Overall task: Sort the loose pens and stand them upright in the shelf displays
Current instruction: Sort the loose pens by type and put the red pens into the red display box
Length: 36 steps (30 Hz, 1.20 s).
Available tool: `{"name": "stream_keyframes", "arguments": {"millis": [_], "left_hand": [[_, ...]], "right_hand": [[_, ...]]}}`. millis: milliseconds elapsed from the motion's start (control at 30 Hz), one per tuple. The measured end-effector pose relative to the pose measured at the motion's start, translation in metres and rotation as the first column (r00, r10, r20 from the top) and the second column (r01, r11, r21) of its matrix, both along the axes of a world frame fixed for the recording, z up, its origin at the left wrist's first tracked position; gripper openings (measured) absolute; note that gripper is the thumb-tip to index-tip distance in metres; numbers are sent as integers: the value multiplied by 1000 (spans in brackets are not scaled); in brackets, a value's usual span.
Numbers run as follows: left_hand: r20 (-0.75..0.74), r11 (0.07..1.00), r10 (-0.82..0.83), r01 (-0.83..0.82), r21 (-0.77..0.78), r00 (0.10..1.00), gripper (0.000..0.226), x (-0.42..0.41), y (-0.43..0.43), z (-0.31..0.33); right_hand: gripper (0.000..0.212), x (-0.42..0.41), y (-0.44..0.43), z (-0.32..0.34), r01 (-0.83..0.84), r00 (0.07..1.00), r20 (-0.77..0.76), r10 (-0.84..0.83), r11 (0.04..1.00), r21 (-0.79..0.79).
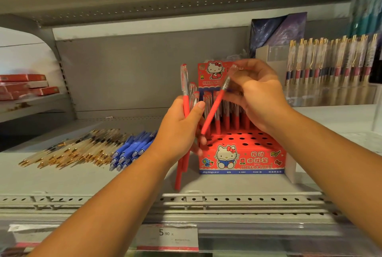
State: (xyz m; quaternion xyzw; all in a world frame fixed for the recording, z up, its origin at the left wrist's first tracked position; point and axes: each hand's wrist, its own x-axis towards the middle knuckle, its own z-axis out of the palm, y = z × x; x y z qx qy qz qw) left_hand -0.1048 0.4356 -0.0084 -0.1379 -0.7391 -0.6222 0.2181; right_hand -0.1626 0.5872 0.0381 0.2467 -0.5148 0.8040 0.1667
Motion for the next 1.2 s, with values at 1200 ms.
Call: {"name": "stream_keyframes", "arguments": {"millis": [1200], "left_hand": [[-7,998,46,-46,-35,999,21,-2,-3,0]], "right_hand": [[28,-29,8,-20,554,833,-376,-407,623,553]]}}
